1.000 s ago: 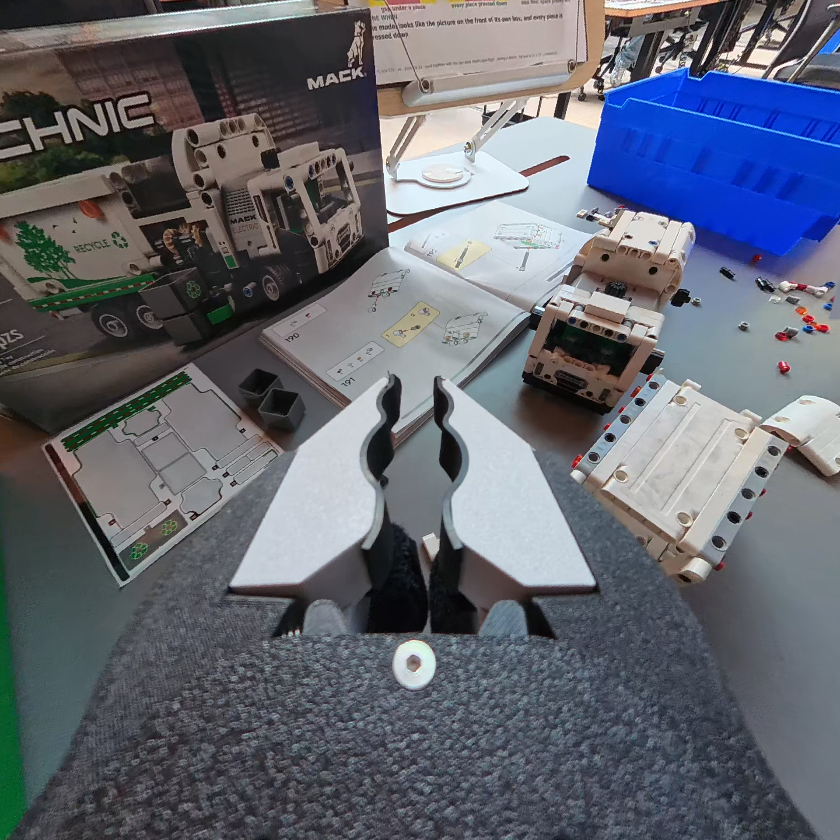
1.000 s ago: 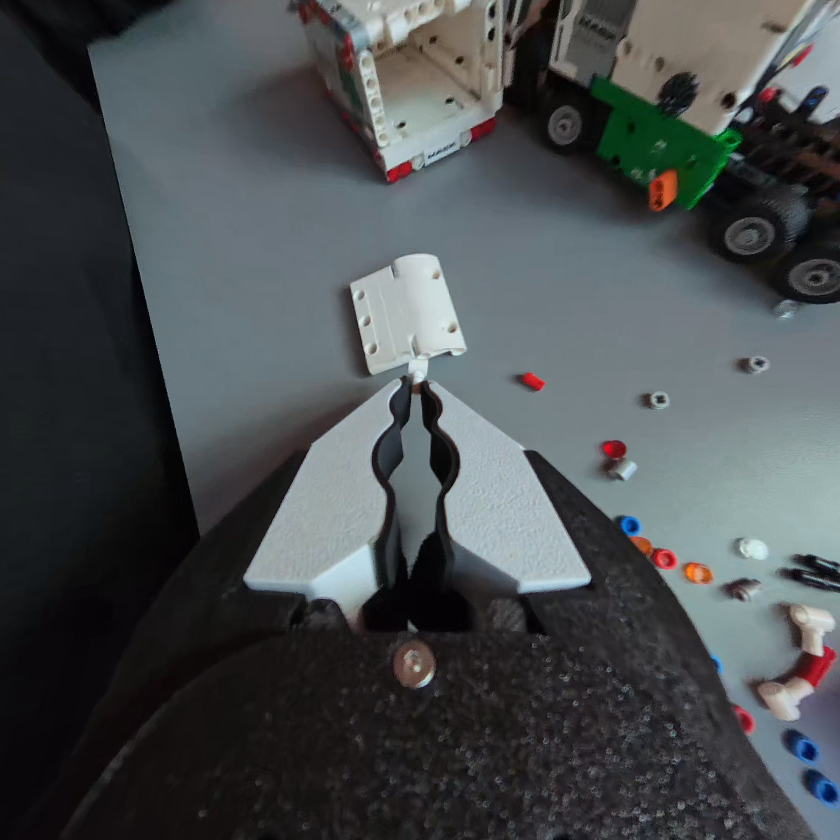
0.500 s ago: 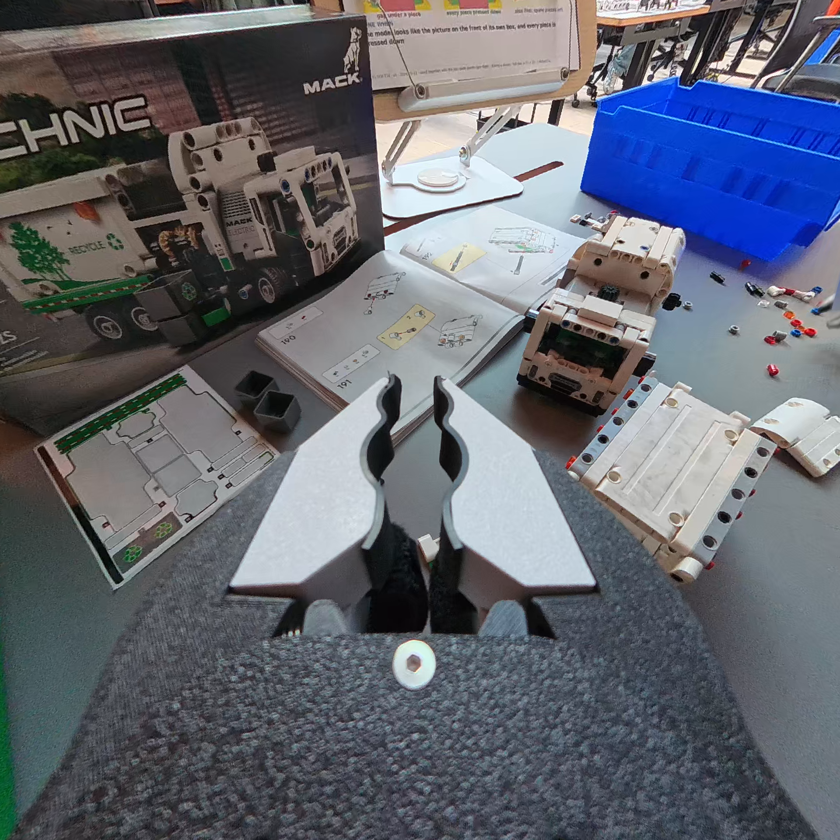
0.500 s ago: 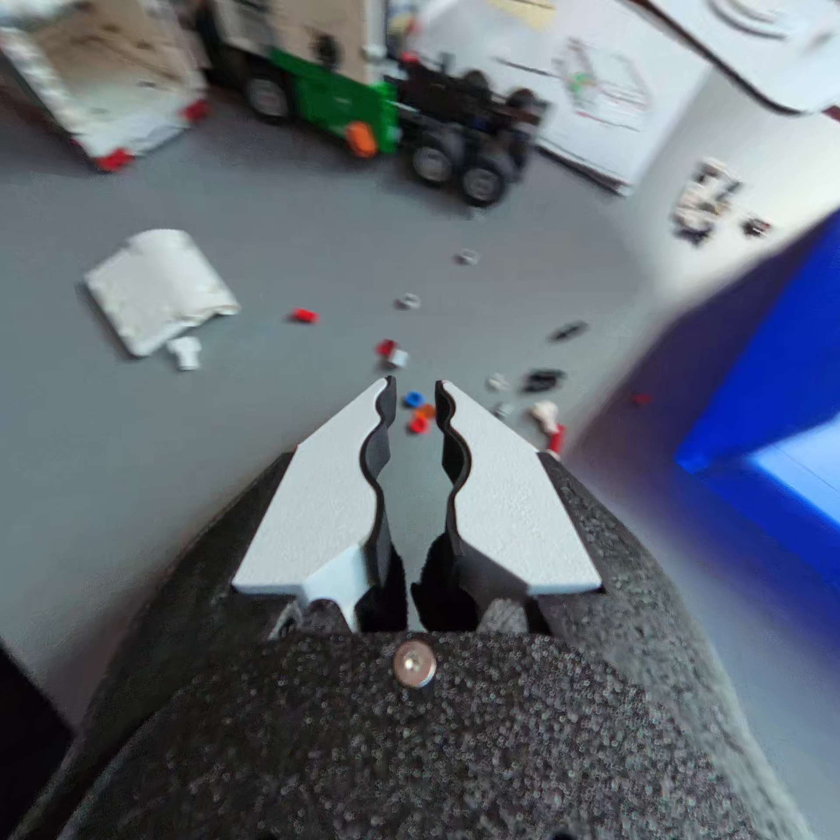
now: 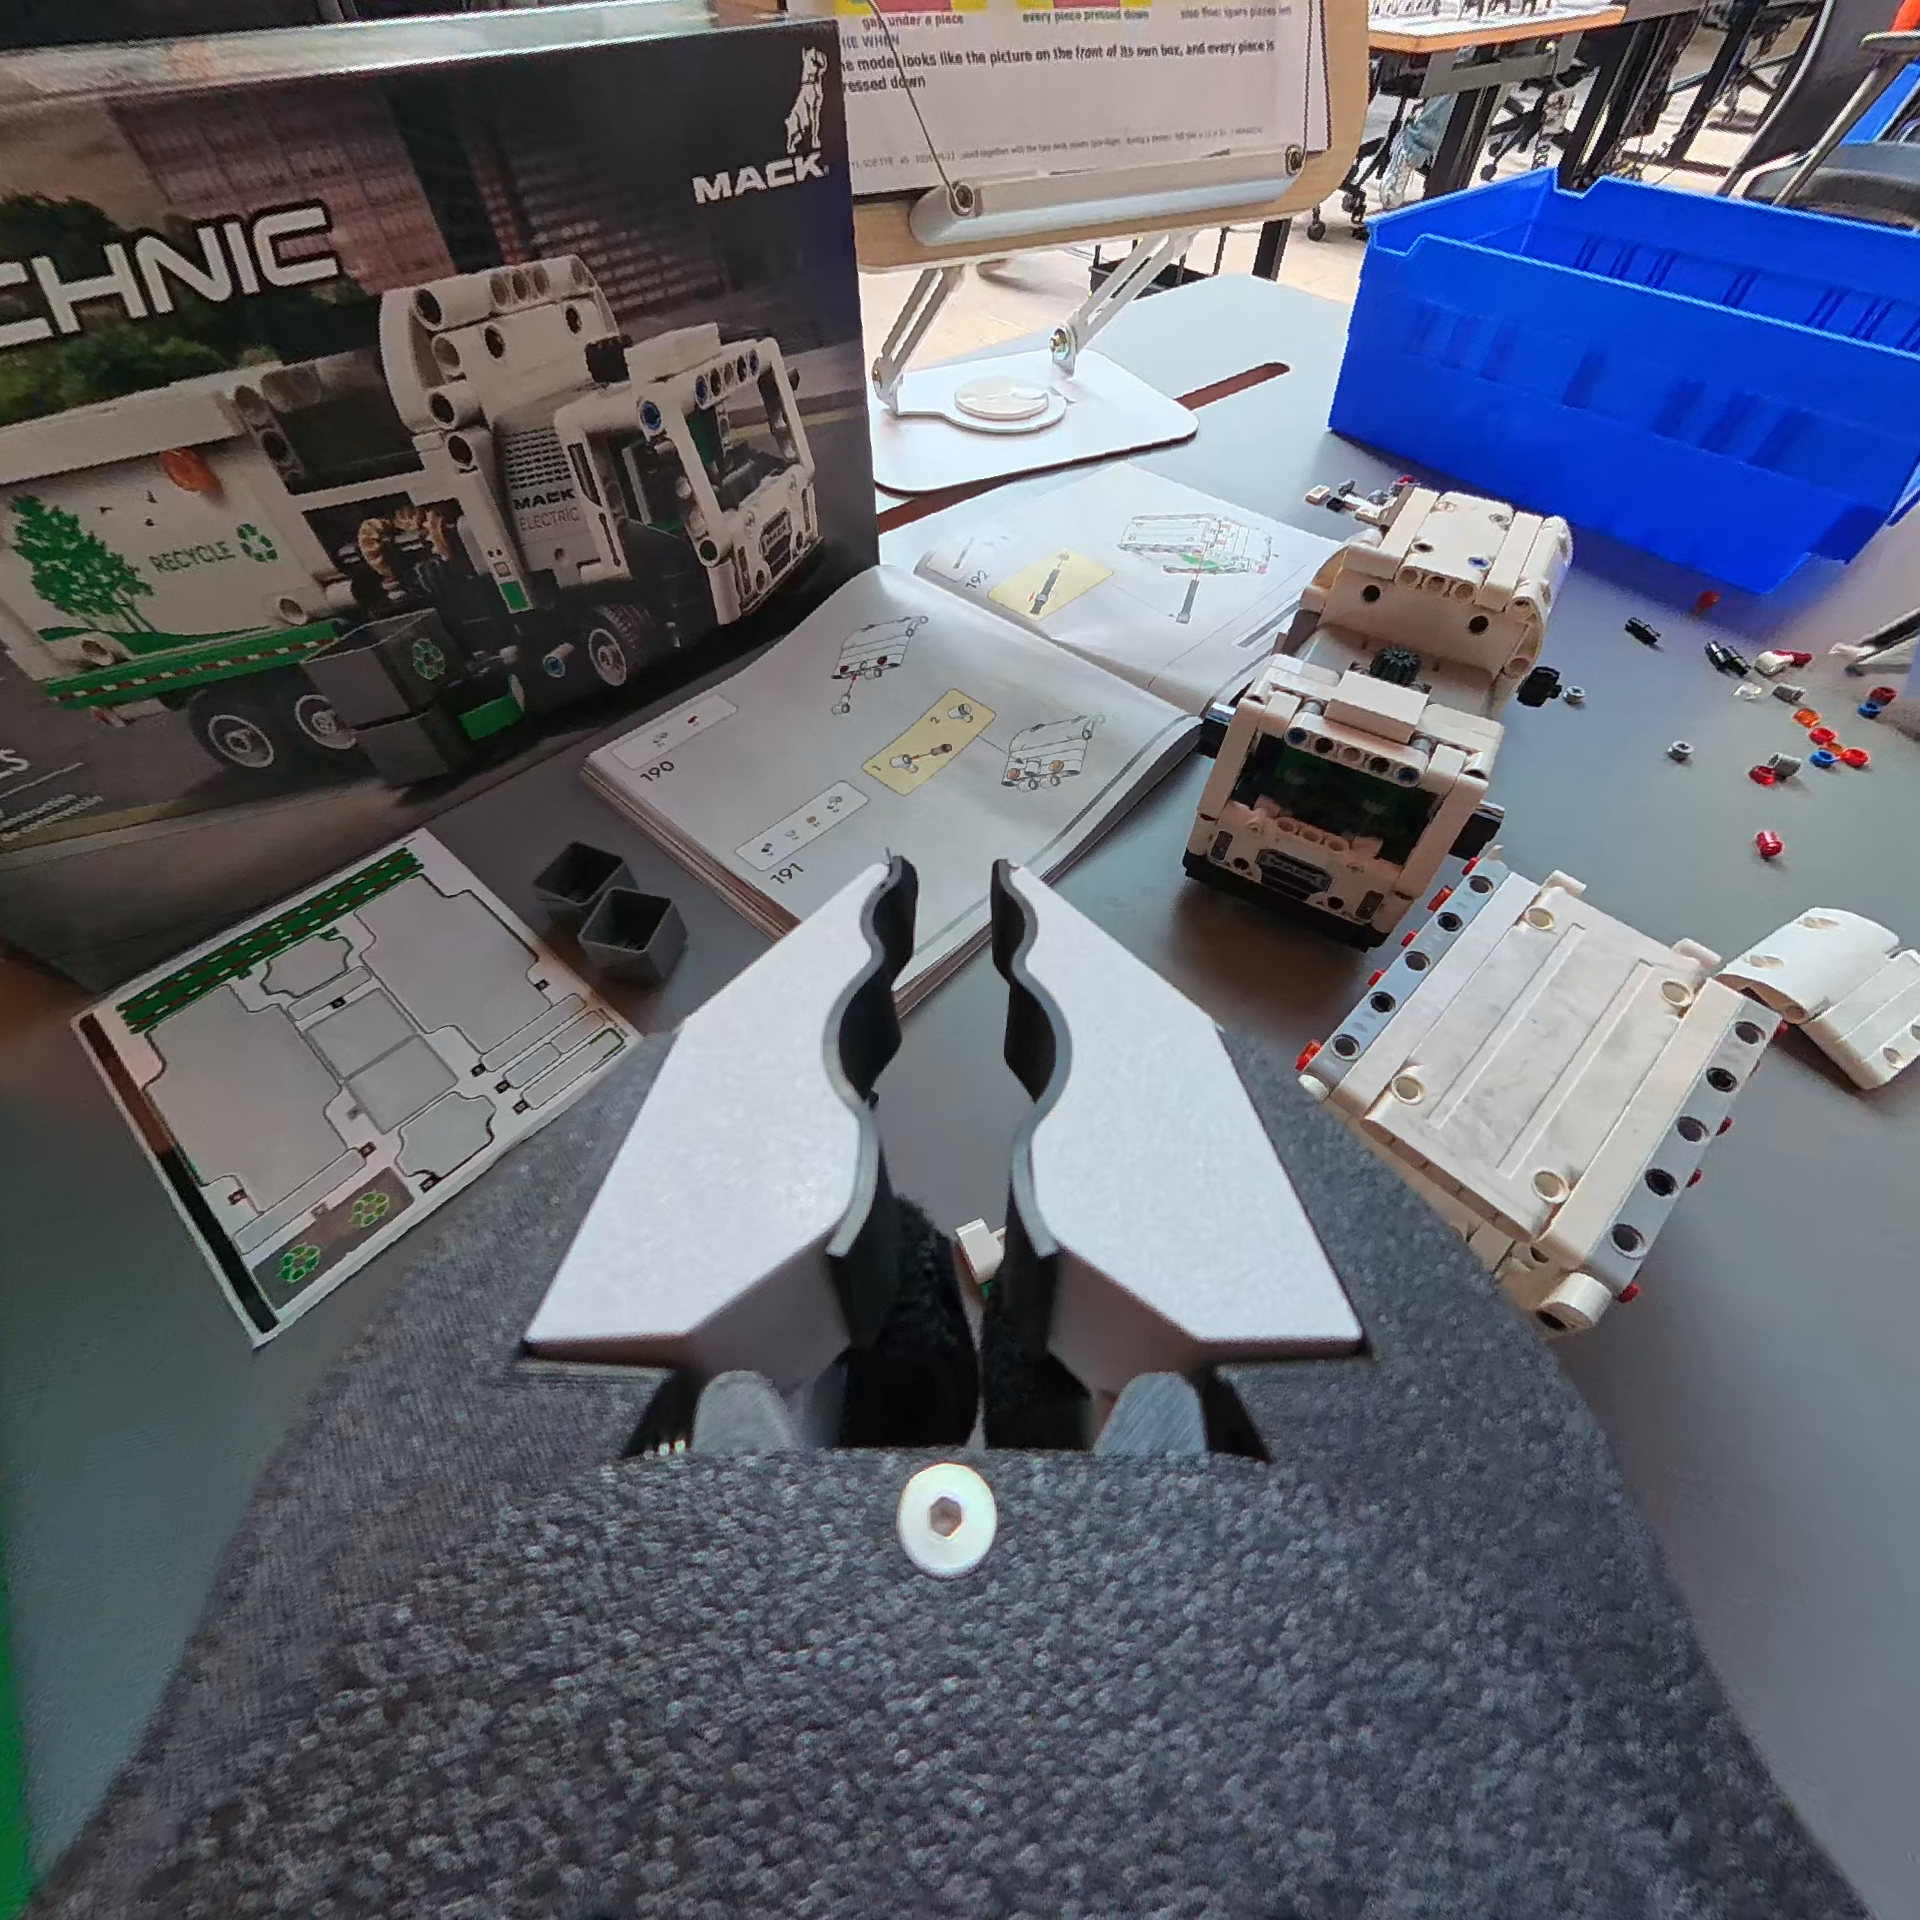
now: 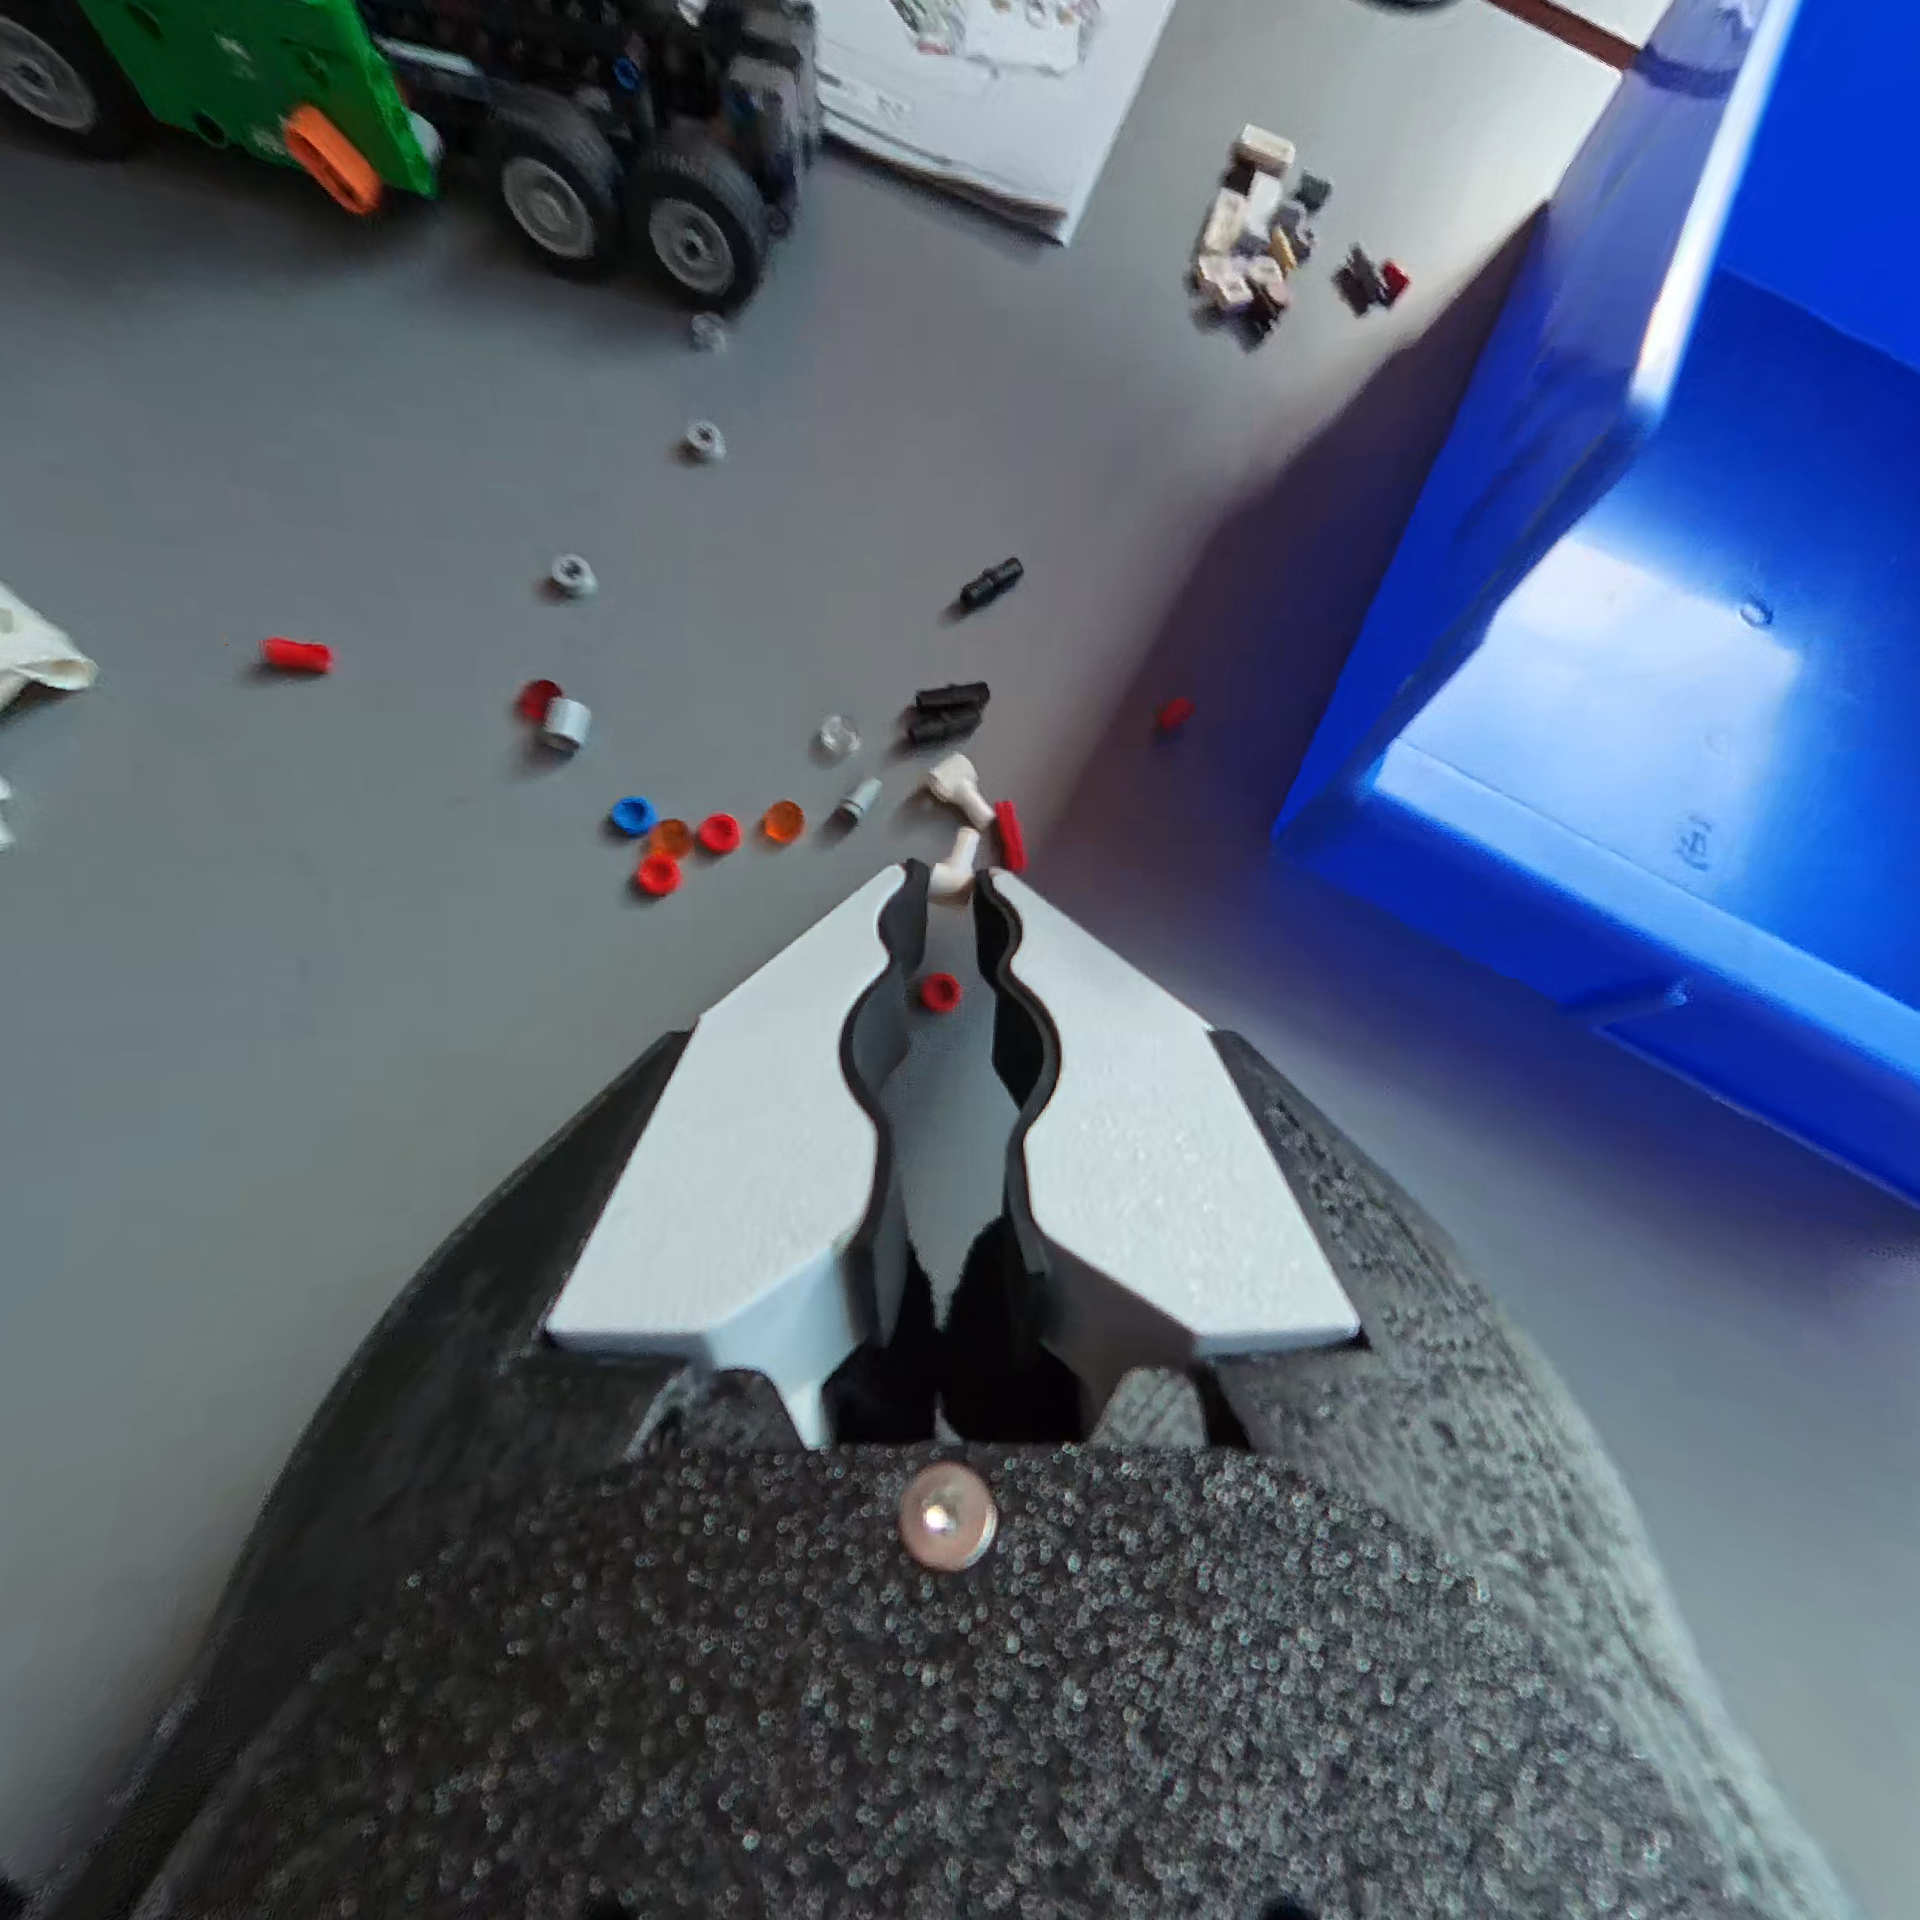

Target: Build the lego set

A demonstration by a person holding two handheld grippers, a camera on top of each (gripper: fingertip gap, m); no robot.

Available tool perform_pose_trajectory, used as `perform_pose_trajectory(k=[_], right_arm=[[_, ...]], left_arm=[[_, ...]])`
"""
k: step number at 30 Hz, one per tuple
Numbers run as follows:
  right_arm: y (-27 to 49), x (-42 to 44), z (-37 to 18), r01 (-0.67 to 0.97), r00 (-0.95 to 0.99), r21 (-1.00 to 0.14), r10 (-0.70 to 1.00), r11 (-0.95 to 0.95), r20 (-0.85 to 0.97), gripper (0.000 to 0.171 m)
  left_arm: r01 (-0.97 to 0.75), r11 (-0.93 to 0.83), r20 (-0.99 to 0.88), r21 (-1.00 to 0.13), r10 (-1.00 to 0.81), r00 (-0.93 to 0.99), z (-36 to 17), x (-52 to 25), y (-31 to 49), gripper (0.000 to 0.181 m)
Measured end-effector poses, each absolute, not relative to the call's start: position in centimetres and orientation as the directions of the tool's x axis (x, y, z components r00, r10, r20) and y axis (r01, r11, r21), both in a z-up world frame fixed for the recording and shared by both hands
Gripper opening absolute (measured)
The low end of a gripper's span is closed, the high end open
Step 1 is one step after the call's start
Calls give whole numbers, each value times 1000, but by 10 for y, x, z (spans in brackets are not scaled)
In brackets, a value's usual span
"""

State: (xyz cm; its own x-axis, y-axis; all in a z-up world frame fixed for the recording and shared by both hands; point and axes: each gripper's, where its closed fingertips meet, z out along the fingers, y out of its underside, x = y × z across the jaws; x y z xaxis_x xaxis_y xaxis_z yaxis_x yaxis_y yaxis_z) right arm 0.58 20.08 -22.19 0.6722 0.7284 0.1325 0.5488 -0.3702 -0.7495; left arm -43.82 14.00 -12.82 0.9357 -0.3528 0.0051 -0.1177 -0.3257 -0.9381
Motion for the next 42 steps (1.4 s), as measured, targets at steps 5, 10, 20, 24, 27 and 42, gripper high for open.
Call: perform_pose_trajectory(k=[5, 10, 20, 24, 27, 42], right_arm=[[132, -65, -195, 532, 347, -821, 938, -206, -11, 8], [75, -111, -214, 581, 105, -803, 991, -129, -83, 8], [75, -116, -236, 661, 122, -745, 992, -87, -7, 7], [82, -113, -227, 622, 151, -774, 988, -123, -36, 16], [104, -108, -214, 566, 235, -809, 972, -158, -25, 19], [137, -117, -235, 640, 316, -749, 947, -171, 53, 12]], left_arm=[[-119, -321, 2, -939, -351, 936, -127, -438, 140, 12], [-117, -328, 3, -937, -344, 939, -129, -441, 141, 12], [-127, -333, -2, -934, -353, 936, -130, -438, 140, 12], [-124, -327, 0, -937, -353, 936, -129, -438, 139, 12], [-123, -322, 0, -939, -356, 935, -127, -437, 138, 12], [-130, -328, -3, -936, -361, 933, -129, -436, 138, 12]])
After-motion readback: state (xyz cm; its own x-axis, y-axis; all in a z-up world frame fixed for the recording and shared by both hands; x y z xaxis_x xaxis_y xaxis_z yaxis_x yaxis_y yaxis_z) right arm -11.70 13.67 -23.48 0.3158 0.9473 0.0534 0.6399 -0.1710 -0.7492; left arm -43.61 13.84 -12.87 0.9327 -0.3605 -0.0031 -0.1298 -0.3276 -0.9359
